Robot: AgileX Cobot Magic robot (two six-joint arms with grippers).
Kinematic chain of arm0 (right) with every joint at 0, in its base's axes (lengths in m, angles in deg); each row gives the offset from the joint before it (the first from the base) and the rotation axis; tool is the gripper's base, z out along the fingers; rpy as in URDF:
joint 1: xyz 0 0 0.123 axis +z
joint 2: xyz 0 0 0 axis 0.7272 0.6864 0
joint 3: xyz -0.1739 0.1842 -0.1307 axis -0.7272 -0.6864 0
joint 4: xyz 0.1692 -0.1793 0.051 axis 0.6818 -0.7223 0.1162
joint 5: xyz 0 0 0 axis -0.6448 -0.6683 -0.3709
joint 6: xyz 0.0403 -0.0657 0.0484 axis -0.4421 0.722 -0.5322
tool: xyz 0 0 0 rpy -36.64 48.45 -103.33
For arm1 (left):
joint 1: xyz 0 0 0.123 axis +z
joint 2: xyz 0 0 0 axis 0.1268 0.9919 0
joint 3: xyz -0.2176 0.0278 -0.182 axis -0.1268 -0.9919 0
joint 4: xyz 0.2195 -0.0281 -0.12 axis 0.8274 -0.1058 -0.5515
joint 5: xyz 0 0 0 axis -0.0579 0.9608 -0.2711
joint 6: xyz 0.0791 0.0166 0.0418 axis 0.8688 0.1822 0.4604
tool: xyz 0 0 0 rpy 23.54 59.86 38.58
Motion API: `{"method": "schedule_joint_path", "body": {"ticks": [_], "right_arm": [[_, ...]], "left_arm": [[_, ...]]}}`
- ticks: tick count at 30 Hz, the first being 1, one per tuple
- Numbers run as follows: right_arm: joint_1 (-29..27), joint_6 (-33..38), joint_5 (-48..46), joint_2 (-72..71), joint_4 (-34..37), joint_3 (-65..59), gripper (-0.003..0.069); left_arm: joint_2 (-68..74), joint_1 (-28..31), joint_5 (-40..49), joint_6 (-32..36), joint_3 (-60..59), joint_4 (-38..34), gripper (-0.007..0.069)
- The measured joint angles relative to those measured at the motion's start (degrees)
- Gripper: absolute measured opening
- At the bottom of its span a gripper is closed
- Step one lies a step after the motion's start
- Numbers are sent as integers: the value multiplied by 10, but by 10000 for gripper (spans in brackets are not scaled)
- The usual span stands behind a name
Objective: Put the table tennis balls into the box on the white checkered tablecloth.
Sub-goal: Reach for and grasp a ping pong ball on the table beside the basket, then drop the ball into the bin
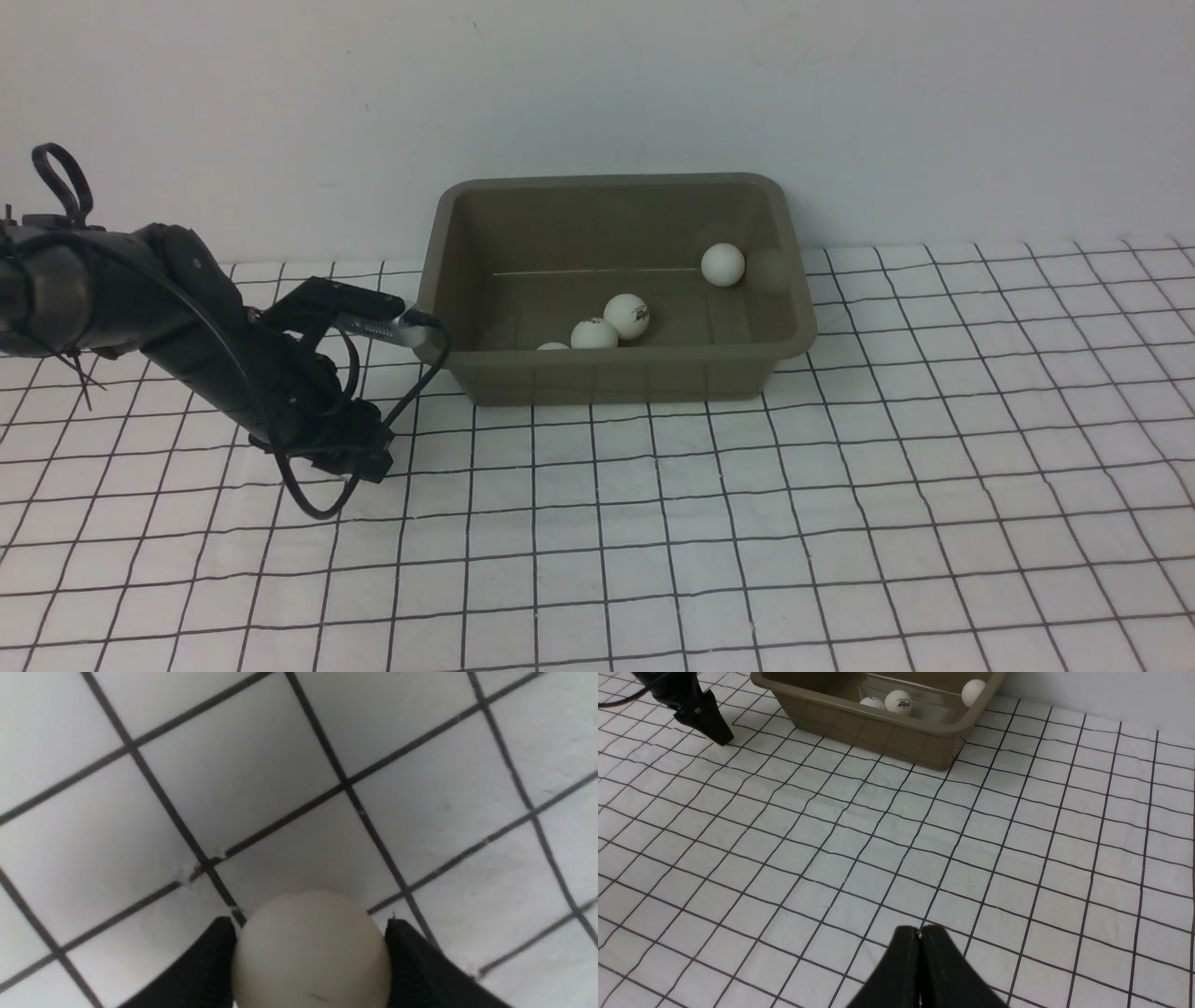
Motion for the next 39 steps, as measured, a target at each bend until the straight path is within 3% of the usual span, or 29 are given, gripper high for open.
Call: {"method": "schedule_joint_path", "body": {"ticks": [2, 5, 9, 14, 19, 26, 30, 36, 39], "right_arm": [[0, 0, 0, 0, 0, 0, -17], [0, 0, 0, 0, 0, 0, -17], [0, -1, 0, 0, 0, 0, -17], [0, -6, 0, 0, -2, 0, -17], [0, -7, 0, 0, -2, 0, -17], [0, -7, 0, 0, -2, 0, -17], [0, -8, 0, 0, 3, 0, -17], [0, -9, 0, 0, 22, 0, -17], [0, -9, 0, 0, 26, 0, -17]], "left_arm": [[0, 0, 23, 0, 8, 1, 352], [-13, 0, 159, -1, 53, 12, 352], [-46, 0, 263, -7, 94, 12, 352], [-112, -12, 308, -28, 169, 1, 352], [-118, -55, 259, -34, 253, 0, 352], [14, -115, 153, -40, 364, 4, 352], [104, -126, 142, -13, 421, 5, 352], [184, -127, 125, 17, 460, -48, 356], [198, -127, 106, 20, 463, -70, 407]]}}
